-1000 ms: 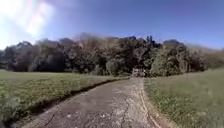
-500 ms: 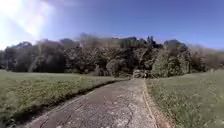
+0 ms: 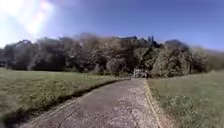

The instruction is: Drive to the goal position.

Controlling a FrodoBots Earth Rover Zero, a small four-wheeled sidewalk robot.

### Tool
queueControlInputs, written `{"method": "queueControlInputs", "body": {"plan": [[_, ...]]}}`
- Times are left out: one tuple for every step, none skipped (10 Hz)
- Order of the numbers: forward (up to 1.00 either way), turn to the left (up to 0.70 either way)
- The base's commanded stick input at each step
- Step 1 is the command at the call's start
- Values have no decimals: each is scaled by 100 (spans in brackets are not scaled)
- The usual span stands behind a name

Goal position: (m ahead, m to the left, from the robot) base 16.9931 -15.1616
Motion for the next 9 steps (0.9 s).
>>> {"method": "queueControlInputs", "body": {"plan": [[50, 0], [50, 0], [50, 0], [50, 0], [50, 0], [50, 0], [50, 0], [50, 0], [50, 0]]}}
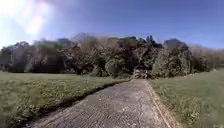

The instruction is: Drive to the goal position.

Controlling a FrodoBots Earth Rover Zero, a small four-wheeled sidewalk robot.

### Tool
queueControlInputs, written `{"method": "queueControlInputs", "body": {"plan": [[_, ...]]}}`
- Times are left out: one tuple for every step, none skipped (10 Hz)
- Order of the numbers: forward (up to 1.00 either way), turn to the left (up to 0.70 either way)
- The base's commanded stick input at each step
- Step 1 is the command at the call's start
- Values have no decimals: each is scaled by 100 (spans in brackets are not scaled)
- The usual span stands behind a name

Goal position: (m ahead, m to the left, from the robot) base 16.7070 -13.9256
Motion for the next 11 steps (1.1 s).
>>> {"method": "queueControlInputs", "body": {"plan": [[50, 0], [50, 0], [50, -23], [50, -5], [50, 0], [50, 0], [50, 0], [50, 0], [50, 0], [50, 0], [50, 0]]}}
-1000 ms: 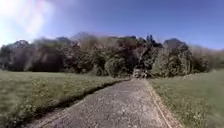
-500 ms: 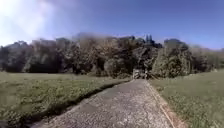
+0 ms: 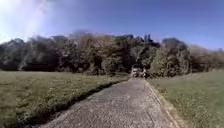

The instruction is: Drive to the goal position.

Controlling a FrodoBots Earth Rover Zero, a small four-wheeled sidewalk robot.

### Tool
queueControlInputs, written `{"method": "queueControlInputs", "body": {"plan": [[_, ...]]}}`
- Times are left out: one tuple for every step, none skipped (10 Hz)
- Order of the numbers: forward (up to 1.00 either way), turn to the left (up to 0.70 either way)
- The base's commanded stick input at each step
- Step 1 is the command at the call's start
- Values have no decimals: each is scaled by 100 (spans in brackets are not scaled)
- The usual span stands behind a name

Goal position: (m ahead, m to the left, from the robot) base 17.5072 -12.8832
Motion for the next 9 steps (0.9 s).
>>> {"method": "queueControlInputs", "body": {"plan": [[50, 0], [50, 0], [50, 0], [50, 0], [50, 0], [50, -9], [50, 0], [50, 0], [50, 0]]}}
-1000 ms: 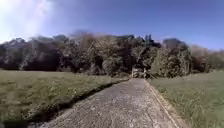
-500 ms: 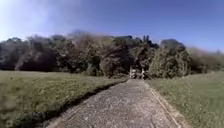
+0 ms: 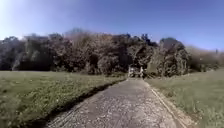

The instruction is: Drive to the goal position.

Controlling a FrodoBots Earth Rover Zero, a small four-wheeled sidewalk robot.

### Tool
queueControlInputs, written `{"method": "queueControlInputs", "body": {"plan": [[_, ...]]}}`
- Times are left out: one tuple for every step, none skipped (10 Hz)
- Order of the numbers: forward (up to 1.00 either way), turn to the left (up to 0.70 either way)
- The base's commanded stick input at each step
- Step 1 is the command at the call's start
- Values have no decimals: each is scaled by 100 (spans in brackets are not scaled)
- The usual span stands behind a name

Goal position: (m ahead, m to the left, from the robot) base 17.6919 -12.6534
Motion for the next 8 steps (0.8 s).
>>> {"method": "queueControlInputs", "body": {"plan": [[50, 0], [50, 0], [50, 0], [50, 0], [50, 0], [50, -6], [50, -24], [50, 0]]}}
